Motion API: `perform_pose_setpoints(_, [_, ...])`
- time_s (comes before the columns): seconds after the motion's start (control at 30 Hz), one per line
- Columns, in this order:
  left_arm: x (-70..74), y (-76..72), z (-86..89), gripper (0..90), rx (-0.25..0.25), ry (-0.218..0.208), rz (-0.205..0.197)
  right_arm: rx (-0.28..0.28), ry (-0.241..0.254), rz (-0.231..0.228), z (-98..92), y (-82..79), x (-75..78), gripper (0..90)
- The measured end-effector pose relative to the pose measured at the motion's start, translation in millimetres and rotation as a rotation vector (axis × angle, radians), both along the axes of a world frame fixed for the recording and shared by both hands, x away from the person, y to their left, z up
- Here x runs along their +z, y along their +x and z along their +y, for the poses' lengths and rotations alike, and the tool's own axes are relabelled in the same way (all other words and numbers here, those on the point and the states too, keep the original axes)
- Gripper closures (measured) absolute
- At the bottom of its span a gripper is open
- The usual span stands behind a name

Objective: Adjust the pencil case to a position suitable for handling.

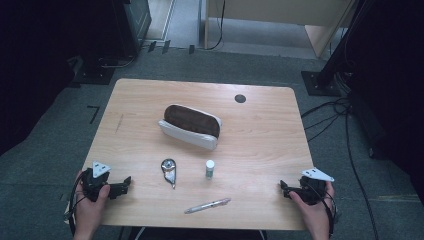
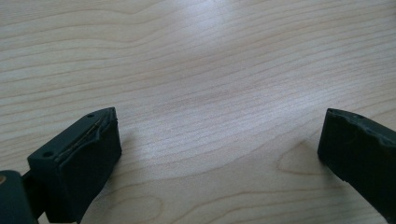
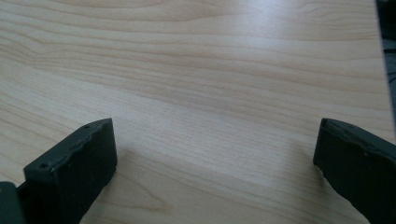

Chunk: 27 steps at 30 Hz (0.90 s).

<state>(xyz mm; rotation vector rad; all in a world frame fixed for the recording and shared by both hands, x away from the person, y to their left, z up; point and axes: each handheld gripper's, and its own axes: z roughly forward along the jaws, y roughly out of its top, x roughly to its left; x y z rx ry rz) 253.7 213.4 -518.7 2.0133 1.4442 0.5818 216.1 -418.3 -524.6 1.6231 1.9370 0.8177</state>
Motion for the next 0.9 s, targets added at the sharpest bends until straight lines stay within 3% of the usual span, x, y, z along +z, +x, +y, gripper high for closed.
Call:
perform_pose_setpoints(0.13, [0.0, 0.0, 0.0, 0.0, 0.000, 0.000, 0.000, 0.005, 0.034, -0.027, -0.4, -3.3, 5.5, 1.8])
perform_pose_setpoints(0.4, [0.0, 0.3, -0.4, 0.0, 0.001, 0.000, 0.000, 0.042, 0.004, -0.058, 13.1, -1.7, 24.0, 1.9])
perform_pose_setpoints(0.9, [-0.2, 1.3, -1.0, 0.0, 0.002, -0.003, -0.003, 0.117, 0.024, -0.102, 39.2, 16.0, 54.5, 7.1])
